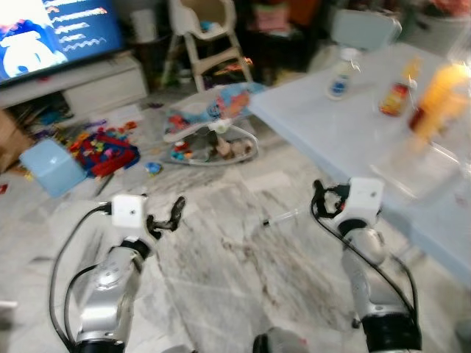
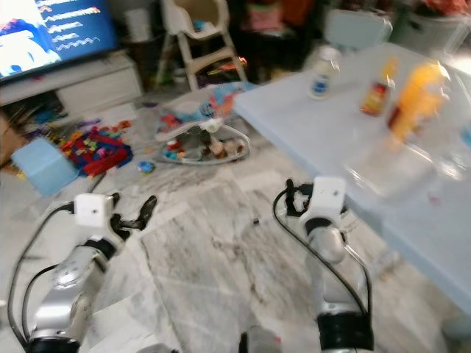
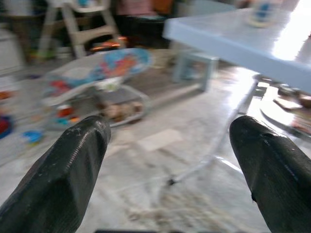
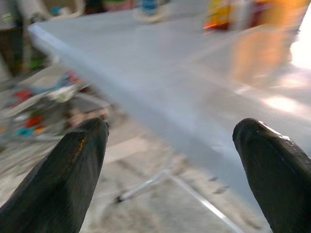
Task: Restocking fridge
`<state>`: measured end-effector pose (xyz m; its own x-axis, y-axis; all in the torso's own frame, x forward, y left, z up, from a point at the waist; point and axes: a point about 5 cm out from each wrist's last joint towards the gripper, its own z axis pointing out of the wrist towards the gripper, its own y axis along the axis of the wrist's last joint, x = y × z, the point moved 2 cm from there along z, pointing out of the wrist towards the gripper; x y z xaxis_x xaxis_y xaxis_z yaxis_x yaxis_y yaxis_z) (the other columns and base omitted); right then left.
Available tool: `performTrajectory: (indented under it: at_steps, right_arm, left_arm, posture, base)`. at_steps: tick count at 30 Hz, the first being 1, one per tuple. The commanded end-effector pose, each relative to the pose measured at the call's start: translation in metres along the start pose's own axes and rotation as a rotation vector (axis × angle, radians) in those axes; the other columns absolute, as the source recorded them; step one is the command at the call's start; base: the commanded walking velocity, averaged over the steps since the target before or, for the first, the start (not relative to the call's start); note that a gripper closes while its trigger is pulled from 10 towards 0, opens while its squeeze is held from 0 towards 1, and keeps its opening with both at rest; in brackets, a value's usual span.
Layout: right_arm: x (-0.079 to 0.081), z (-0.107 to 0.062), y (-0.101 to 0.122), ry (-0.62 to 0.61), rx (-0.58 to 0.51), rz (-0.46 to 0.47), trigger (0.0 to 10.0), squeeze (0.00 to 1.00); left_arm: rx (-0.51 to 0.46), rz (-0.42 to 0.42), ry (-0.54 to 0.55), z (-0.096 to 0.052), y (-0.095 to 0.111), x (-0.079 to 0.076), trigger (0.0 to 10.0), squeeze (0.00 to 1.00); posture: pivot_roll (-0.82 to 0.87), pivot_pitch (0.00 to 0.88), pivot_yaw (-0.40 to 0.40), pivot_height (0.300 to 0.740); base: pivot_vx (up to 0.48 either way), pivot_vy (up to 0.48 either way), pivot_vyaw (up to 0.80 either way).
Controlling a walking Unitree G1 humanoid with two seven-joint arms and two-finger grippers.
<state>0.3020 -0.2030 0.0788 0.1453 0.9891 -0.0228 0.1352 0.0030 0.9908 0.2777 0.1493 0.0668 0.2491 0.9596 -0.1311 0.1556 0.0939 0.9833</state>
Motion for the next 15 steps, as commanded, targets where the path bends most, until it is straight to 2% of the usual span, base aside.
performTrajectory:
  at_steps: [1, 3, 4, 7, 15]
  right_arm:
    - [0.007, -0.001, 0.003, 0.011, -0.004, 0.014, 10.0, 0.0]
    - [0.008, -0.001, 0.002, 0.011, -0.004, 0.014, 10.0, 0.0]
    - [0.009, -0.002, 0.002, 0.012, -0.004, 0.013, 10.0, 0.0]
    - [0.011, -0.004, 0.002, 0.014, -0.005, 0.013, 10.0, 0.0]
    - [0.013, -0.009, 0.001, 0.013, -0.006, 0.012, 10.0, 0.0]
  left_arm:
    - [-0.019, 0.021, 0.044, -0.002, 0.004, 0.011, 10.0, 0.0]
    - [-0.033, 0.027, 0.062, -0.002, 0.006, 0.013, 10.0, 0.0]
    - [-0.05, 0.048, 0.11, -0.003, 0.009, 0.019, 10.0, 0.0]
    - [-0.063, 0.039, 0.149, -0.002, 0.012, 0.026, 10.0, 0.0]
    - [-0.071, 0.059, 0.144, 0.002, 0.015, 0.027, 10.0, 0.0]
  posture:
    - [-0.06, 0.0, 0.006, 0.74]
    - [-0.06, 0.0, 0.009, 0.74]
    - [-0.06, 0.0, 0.009, 0.74]
    - [-0.07, 0.0, 0.014, 0.74]
    - [-0.07, 0.0, 0.025, 0.74]
  base:
    - [0.0, 0.0, -0.8]
    - [0.0, 0.0, -0.8]
    - [0.0, 0.0, -0.8]
    - [0.0, 0.0, -0.8]
    - [0.0, 0.0, -0.8]
